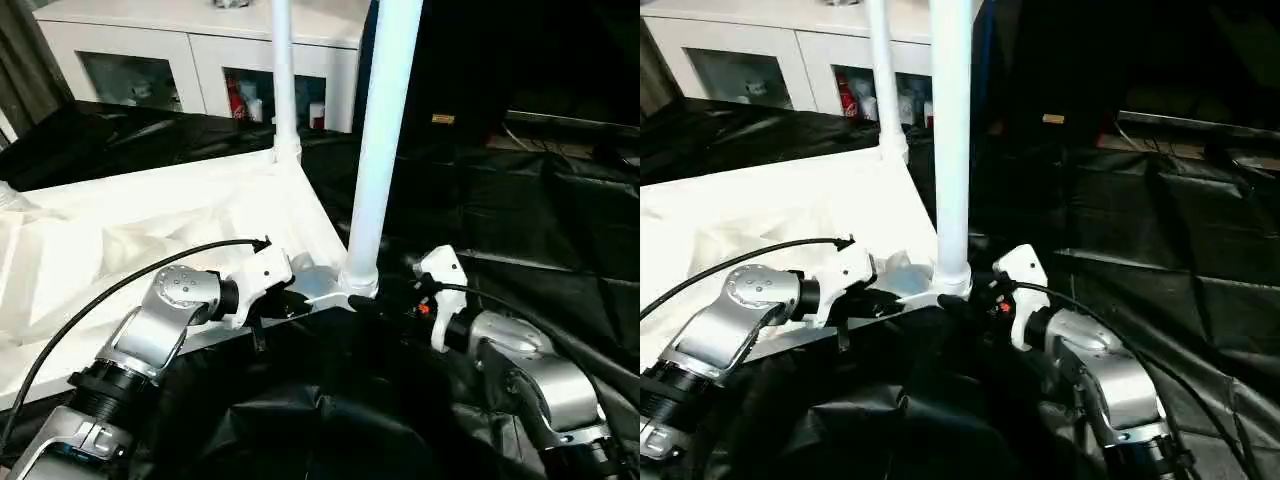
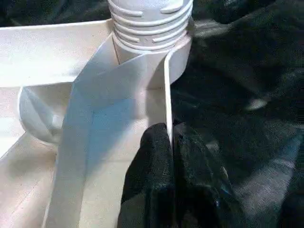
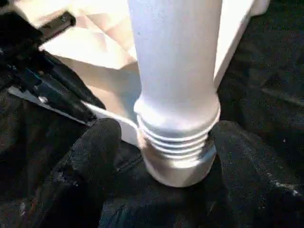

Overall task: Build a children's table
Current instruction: Insert table leg to table base, then rotate leg to tighten

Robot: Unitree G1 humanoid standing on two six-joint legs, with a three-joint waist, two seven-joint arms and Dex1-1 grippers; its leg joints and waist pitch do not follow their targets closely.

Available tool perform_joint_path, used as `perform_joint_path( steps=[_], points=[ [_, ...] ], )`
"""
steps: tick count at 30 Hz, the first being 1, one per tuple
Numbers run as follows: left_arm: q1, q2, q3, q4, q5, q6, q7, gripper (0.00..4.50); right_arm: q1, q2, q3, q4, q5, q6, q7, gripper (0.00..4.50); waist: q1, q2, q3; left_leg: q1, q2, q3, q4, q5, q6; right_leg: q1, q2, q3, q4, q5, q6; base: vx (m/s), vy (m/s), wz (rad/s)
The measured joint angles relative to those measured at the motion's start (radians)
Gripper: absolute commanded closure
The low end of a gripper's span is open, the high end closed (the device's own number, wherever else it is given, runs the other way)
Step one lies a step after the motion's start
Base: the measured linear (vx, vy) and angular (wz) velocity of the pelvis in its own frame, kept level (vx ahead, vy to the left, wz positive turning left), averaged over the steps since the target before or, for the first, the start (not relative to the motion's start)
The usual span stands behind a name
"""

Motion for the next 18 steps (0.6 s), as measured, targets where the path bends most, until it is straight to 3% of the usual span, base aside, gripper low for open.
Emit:
perform_joint_path(
  steps=[6,13,18],
  points=[
    [-0.001,0.006,-0.011,0.000,0.005,-0.014,-0.012,4.50,-0.037,0.027,0.020,0.082,-0.048,-0.083,-0.014,1.07,0.002,0.001,0.000,0.000,0.000,0.000,0.001,0.000,-0.001,0.001,-0.001,-0.002,0.002,0.001,-0.001,0.000,0.000,0.00],
    [-0.002,0.006,-0.024,0.000,0.004,-0.024,-0.032,4.50,-0.086,0.068,0.049,0.178,-0.078,-0.168,-0.024,1.07,0.005,0.001,0.000,-0.001,0.000,0.001,0.002,0.002,-0.001,0.005,-0.010,-0.015,0.002,0.000,-0.001,0.000,0.000,0.00],
    [-0.002,0.008,-0.028,0.001,0.004,-0.024,-0.037,4.50,-0.109,0.073,0.055,0.218,-0.082,-0.189,-0.007,1.56,0.004,0.001,0.000,0.000,0.000,0.001,0.002,0.003,0.000,0.009,-0.012,-0.018,0.002,0.001,-0.001,0.000,0.000,0.00]
  ],
)
